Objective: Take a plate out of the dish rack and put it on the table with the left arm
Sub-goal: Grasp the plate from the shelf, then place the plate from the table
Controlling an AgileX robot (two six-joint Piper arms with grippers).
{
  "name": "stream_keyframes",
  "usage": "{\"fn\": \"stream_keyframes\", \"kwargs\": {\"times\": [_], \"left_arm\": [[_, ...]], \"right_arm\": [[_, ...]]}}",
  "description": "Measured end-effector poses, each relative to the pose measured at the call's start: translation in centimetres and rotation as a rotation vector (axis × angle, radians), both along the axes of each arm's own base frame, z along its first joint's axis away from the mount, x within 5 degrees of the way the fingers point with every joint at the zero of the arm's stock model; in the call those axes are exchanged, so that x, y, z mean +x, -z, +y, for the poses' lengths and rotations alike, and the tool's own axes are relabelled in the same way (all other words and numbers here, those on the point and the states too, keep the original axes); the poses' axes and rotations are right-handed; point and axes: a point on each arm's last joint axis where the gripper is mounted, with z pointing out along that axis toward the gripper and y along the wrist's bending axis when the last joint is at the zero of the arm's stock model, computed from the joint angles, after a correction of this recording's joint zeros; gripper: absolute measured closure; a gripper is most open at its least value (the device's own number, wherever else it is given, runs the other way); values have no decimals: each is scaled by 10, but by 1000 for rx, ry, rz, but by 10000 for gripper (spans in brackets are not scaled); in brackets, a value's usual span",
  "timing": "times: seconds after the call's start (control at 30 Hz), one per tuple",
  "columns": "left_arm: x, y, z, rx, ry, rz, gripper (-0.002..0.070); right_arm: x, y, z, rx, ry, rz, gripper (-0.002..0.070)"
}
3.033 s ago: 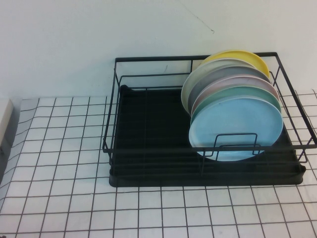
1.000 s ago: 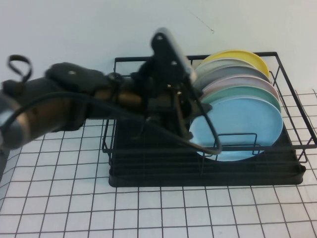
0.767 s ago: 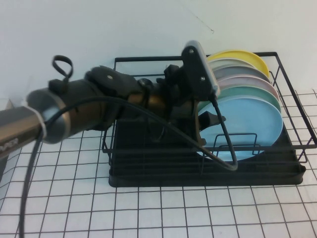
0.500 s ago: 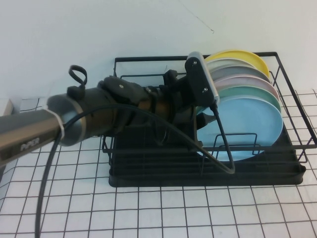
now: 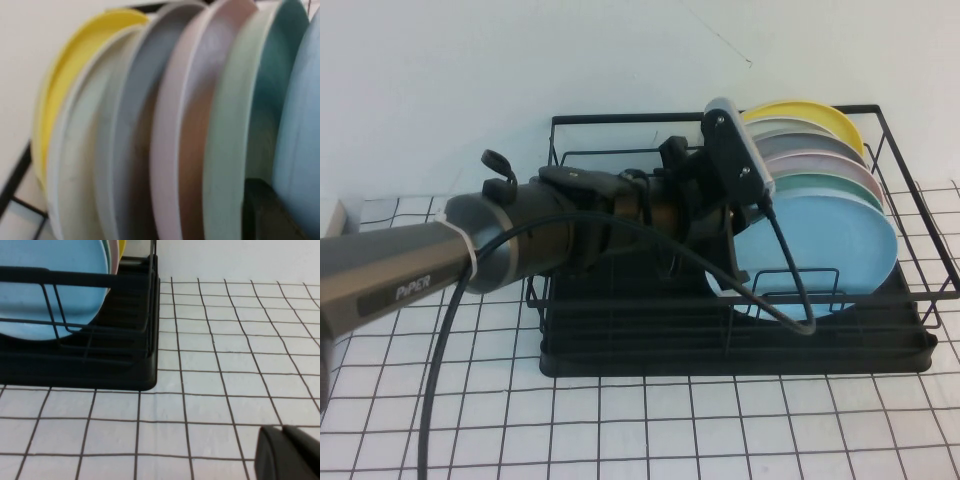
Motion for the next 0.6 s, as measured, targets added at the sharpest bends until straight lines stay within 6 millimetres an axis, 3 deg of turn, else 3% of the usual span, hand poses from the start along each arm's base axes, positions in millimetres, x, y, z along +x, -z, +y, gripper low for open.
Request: {"fn": "stream_keyframes", "kwargs": {"times": [0.2, 0.47, 0.6], "left_arm": [[-3, -29, -1, -58, 6, -56, 610], [-22, -106, 23, -187, -113, -174, 617], [-35, -139, 40, -319, -224, -139, 617]], "right_arm": [[0, 0, 0, 0, 0, 0, 679], [0, 0, 0, 1, 0, 0, 679], [0, 0, 0, 1, 0, 0, 679]]}}
